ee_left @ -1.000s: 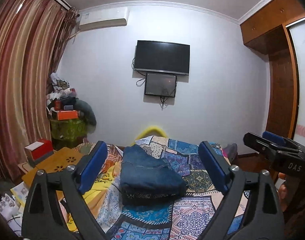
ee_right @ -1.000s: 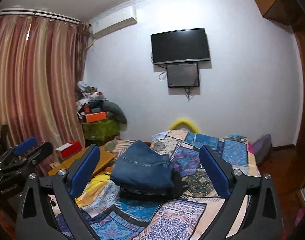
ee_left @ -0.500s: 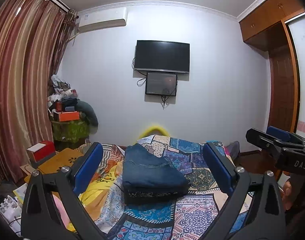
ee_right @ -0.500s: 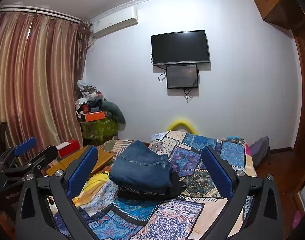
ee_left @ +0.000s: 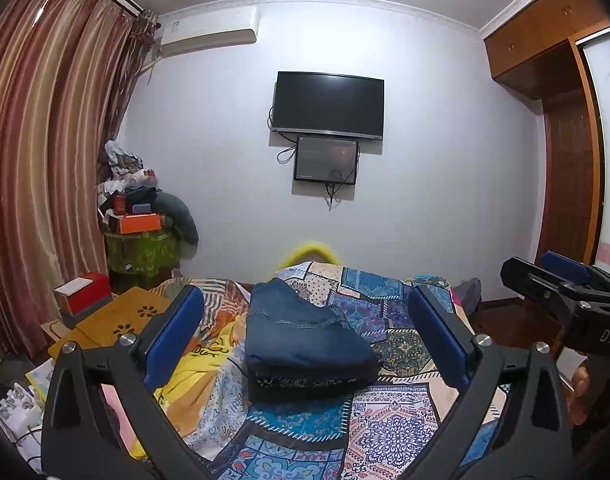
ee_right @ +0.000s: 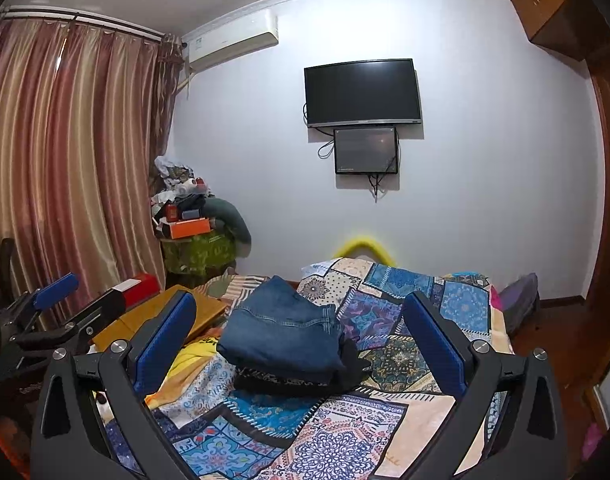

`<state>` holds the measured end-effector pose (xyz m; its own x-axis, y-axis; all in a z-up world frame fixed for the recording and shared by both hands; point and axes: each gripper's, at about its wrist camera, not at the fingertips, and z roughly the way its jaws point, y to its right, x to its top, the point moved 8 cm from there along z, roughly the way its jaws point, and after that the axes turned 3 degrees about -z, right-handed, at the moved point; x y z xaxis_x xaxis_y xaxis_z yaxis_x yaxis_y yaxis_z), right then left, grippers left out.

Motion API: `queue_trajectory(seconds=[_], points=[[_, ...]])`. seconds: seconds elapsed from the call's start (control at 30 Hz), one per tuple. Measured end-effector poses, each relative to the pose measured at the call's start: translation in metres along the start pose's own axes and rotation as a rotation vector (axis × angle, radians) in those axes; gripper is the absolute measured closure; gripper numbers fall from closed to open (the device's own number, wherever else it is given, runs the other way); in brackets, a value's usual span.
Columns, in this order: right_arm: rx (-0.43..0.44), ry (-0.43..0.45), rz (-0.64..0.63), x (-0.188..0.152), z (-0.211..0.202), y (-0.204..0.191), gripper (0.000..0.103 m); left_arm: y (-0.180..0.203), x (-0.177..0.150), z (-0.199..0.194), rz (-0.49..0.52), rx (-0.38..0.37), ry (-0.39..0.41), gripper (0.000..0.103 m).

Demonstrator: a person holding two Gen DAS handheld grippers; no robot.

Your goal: Fold large clothes

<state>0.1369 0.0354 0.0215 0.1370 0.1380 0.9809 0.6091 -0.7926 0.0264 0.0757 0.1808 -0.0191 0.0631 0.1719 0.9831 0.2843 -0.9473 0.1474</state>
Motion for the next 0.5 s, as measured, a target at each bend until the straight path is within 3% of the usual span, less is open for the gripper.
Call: queue_trajectory(seconds=[0.5], points=[[-0.021, -0.012, 0.003, -0.0017, -0.0021, 0.0053, 0.000, 0.0048, -0.0055, 0.0048, -0.004, -0.038, -0.041, 0.001]])
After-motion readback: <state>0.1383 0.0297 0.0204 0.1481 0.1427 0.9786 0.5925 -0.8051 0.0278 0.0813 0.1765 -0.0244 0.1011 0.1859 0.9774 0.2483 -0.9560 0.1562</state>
